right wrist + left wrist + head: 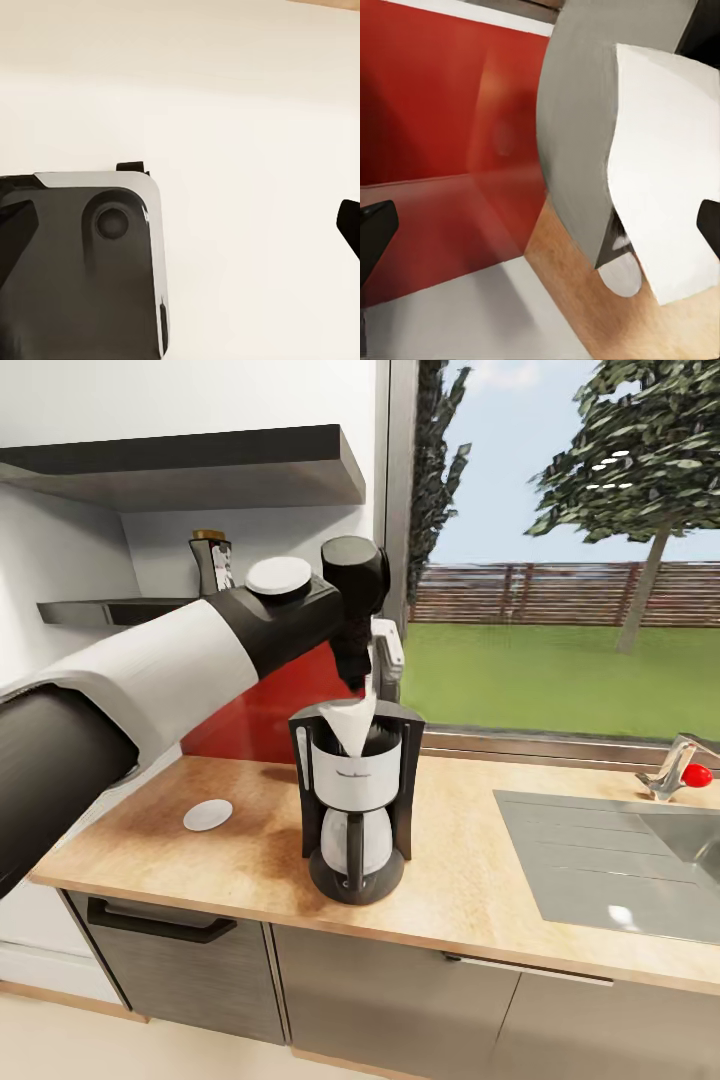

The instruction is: Set up a coffee station on the kitchen countertop: keep the coffee maker on the countertop, move the bottle of coffee from the kitchen shelf to the counter next to the coffee maker, place a paper coffee filter on top of the coffee maker, put the saucer next to the coffee maker with the coffee cup on the saucer, and place the electric kettle next to the coffee maker.

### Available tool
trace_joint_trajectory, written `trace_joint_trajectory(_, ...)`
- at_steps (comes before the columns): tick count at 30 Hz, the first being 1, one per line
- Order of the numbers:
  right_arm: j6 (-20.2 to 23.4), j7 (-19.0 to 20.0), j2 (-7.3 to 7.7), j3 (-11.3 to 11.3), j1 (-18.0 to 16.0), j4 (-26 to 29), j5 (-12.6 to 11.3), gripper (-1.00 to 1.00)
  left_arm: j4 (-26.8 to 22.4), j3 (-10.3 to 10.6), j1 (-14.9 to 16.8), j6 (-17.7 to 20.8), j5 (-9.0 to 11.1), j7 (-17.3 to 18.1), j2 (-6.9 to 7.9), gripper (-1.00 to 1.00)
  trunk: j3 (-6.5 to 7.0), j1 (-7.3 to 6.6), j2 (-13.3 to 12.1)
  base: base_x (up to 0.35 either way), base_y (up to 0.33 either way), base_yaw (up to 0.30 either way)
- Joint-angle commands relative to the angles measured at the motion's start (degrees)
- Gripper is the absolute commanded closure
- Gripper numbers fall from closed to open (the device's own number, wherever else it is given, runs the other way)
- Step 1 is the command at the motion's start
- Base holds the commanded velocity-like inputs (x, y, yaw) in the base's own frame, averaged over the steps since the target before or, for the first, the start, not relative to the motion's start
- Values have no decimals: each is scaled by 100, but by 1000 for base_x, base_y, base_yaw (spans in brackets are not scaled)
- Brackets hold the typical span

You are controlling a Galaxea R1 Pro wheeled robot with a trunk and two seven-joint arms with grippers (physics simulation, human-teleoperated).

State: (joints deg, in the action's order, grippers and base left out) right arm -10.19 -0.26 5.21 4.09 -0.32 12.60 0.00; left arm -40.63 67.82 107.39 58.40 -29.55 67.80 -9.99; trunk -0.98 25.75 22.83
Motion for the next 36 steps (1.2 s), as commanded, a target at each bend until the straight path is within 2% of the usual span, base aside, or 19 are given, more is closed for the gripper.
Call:
trace_joint_trajectory(1,-19,5,-2,33,-3,-3,-3,-100,-6,-66,46,40,-57,58,-1,-100,-11,3,10,0,0,0)
trace_joint_trajectory(4,-18,4,-2,37,-3,-3,-6,-100,-7,-305,97,40,-75,58,-1,-100,-11,3,10,0,0,0)
trace_joint_trajectory(7,-18,1,-2,38,-3,-3,-9,-100,14,-417,101,37,-147,58,-1,-100,-11,3,10,0,0,0)
trace_joint_trajectory(25,-19,3,-2,39,-3,-3,-18,-100,69,-474,68,40,-151,63,-1,-100,-11,3,10,0,0,0)
trace_joint_trajectory(28,-18,3,-2,39,-3,-3,-18,-100,105,-518,55,44,-139,81,83,-100,-11,3,10,0,0,0)
trace_joint_trajectory(32,-18,4,-2,41,-3,-3,-18,-100,238,-752,-53,36,-139,86,174,-100,-11,3,10,0,0,0)
trace_joint_trajectory(34,-18,1,-2,45,-3,-3,-18,-100,376,-1018,-282,26,-146,64,193,-100,-11,3,10,-87,44,0)
trace_joint_trajectory(36,-18,1,-2,46,-3,-3,-18,-100,391,-1123,-347,24,-149,50,199,-100,-11,3,10,-215,122,29)
